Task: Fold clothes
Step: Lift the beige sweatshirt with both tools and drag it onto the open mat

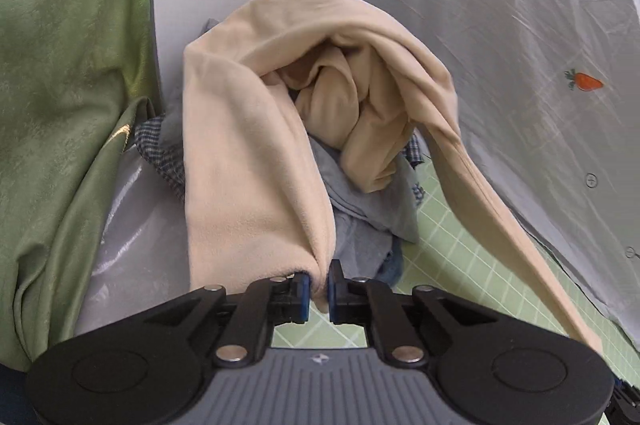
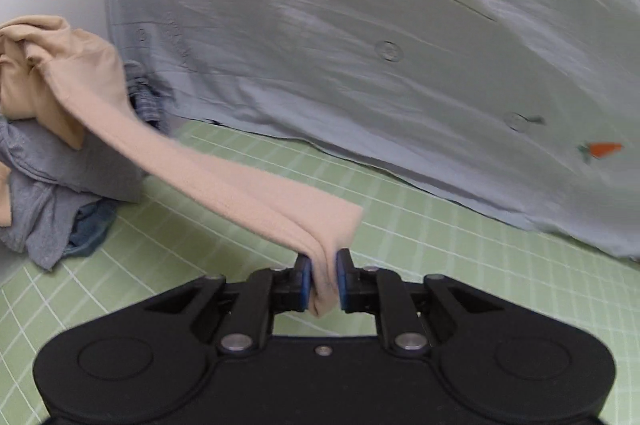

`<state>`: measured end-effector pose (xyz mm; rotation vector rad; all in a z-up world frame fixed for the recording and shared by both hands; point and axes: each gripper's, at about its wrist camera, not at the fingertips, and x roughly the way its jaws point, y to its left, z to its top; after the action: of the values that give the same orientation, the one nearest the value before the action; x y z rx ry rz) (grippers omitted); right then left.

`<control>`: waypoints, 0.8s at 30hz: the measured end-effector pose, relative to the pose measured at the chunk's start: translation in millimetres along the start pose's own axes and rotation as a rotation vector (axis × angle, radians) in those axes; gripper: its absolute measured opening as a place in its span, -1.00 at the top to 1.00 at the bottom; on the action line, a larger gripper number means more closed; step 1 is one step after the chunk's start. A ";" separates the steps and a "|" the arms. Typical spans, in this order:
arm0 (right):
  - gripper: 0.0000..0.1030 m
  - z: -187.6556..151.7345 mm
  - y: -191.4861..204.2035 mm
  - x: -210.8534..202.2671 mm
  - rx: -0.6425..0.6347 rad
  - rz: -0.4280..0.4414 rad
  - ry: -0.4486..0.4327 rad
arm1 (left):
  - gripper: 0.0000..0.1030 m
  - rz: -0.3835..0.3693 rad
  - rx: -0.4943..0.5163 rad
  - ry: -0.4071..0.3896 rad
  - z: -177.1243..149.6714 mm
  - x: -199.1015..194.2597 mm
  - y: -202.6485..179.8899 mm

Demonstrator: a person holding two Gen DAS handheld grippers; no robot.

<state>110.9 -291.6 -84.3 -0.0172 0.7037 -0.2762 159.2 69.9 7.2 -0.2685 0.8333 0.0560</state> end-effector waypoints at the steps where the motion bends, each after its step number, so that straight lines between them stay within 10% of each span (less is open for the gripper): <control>1: 0.74 -10.9 -19.7 -6.5 0.025 -0.043 0.018 | 0.82 -0.009 0.009 0.009 -8.0 -5.1 -5.1; 14: 0.72 -182.7 -296.2 -143.7 0.432 -0.610 0.300 | 0.82 -0.116 0.130 0.224 -155.9 -56.9 -87.9; 20: 0.56 -213.3 -322.3 -165.1 0.450 -0.576 0.355 | 0.60 -0.068 0.125 0.219 -181.4 -71.2 -102.8; 24: -0.01 -199.4 -315.1 -162.1 0.450 -0.497 0.328 | 0.04 -0.041 0.137 0.175 -179.6 -78.2 -113.7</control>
<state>-211.9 -538.2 -99.4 0.2916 0.9447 -0.9252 -5.8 -81.6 -25.9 -0.1624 1.0010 -0.0637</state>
